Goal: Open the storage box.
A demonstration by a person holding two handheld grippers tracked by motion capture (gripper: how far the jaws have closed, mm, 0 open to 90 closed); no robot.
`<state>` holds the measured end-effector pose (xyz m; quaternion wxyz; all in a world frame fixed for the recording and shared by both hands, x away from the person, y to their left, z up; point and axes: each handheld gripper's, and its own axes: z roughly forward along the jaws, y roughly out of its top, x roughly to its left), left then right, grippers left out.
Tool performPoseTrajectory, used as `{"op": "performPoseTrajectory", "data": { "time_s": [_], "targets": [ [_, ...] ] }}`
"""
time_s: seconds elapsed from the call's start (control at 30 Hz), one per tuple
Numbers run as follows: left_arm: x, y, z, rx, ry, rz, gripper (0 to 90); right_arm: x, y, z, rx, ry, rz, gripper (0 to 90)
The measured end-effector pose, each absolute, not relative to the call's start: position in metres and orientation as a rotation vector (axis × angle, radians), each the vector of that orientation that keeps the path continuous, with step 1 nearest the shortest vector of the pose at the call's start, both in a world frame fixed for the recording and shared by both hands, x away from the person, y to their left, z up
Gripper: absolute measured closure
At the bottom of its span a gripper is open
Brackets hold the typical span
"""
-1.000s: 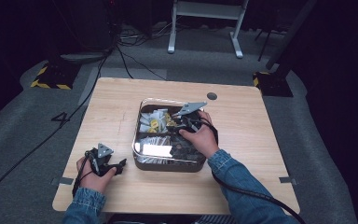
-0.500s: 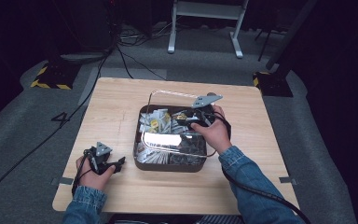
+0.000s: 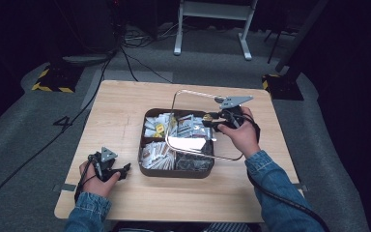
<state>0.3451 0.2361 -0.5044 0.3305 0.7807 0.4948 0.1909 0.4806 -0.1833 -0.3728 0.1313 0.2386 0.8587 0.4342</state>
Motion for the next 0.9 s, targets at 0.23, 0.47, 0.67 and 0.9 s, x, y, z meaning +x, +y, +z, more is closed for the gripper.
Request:
{"op": "performPoseTrajectory", "data": {
  "time_s": [0.23,0.47,0.67,0.9],
  "targets": [
    [0.345,0.236,-0.504,2.042,1.294,0.500,27.1,0.486,-0.220,-0.372,0.750,2.462,1.241,58.9],
    [0.345,0.236,-0.504,2.042,1.294,0.501,27.0,0.491,-0.258,-0.378,0.819,2.436,1.211,58.9],
    [0.345,0.236,-0.504,2.042,1.294,0.502,27.0,0.496,-0.283,-0.387,0.900,2.403,1.218,58.9],
    [0.345,0.236,-0.504,2.042,1.294,0.500,27.0,0.501,-0.304,-0.397,0.935,2.399,1.182,58.9]
  ]
}}
